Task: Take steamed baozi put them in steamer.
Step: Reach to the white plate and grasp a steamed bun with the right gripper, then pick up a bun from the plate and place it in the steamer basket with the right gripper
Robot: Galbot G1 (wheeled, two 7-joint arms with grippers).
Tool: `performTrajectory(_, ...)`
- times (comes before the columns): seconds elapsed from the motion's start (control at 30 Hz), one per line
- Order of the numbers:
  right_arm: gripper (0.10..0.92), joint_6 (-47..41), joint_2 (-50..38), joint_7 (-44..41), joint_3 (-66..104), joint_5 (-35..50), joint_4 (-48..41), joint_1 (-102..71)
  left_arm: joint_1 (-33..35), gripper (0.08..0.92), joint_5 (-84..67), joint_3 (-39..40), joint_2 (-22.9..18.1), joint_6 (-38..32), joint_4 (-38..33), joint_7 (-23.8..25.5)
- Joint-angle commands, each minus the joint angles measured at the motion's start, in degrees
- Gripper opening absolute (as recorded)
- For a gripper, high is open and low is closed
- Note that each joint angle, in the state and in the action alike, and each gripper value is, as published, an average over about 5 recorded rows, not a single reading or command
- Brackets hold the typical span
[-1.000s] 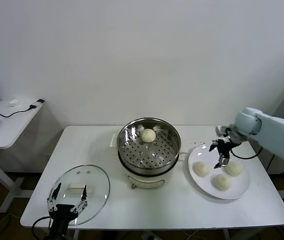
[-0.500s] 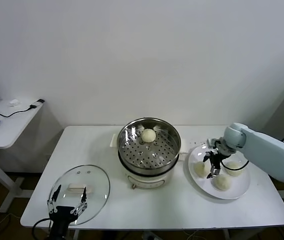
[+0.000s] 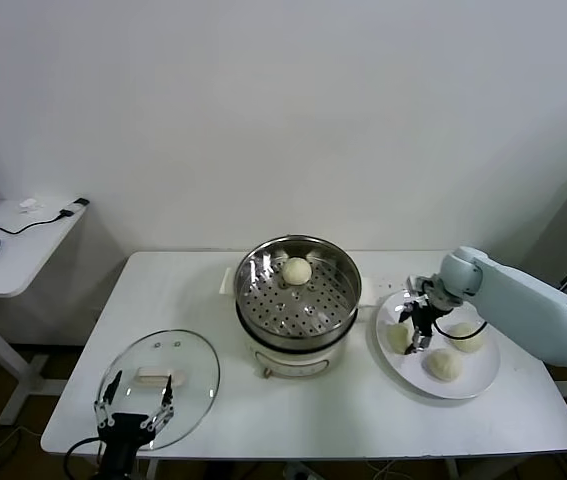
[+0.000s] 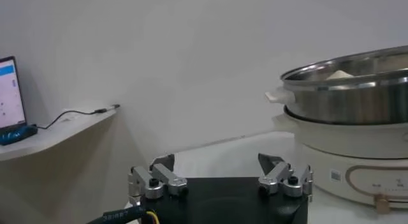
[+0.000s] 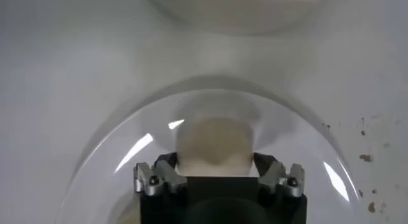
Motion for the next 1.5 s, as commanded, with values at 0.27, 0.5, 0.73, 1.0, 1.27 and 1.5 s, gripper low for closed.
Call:
performTrajectory(0.27,0.621,0.0,-0.3,-0.7,-0.6,0.6,0.0,1.0,0.6,0.823,-0.2,0.0,0.0,0.1,-0.6,0.0)
performTrajectory(0.5,0.592,-0.9,-3.1,-0.3,-5.9,5.9,3.7,7.7,0.7,0.823,-0.3,-0.2,0.1,0.0,-0.6,0.0)
performTrajectory(0.73,0.58,-1.1,-3.6,-1.1,-23.4,20.9,5.9,31.4,0.3,0.823,-0.2,0.3,0.2,0.0,-0.6,0.0)
performTrajectory(1.0,0.585,-1.9,6.4,-1.2,-38.6,38.1,4.6,51.6,-0.1,0.823,-0.2,1.3,0.9,-0.4,-0.4,0.1)
performTrajectory(1.27,0.585,-4.9,21.0,0.9,-38.3,43.9,1.7,50.4,0.3,0.823,0.5,3.2,1.3,-1.1,0.0,0.1)
performTrajectory(1.5,0.585,-6.4,32.7,2.9,-37.1,43.9,-2.6,44.4,-0.5,0.823,-0.9,2.4,1.6,-0.5,-1.0,0.7)
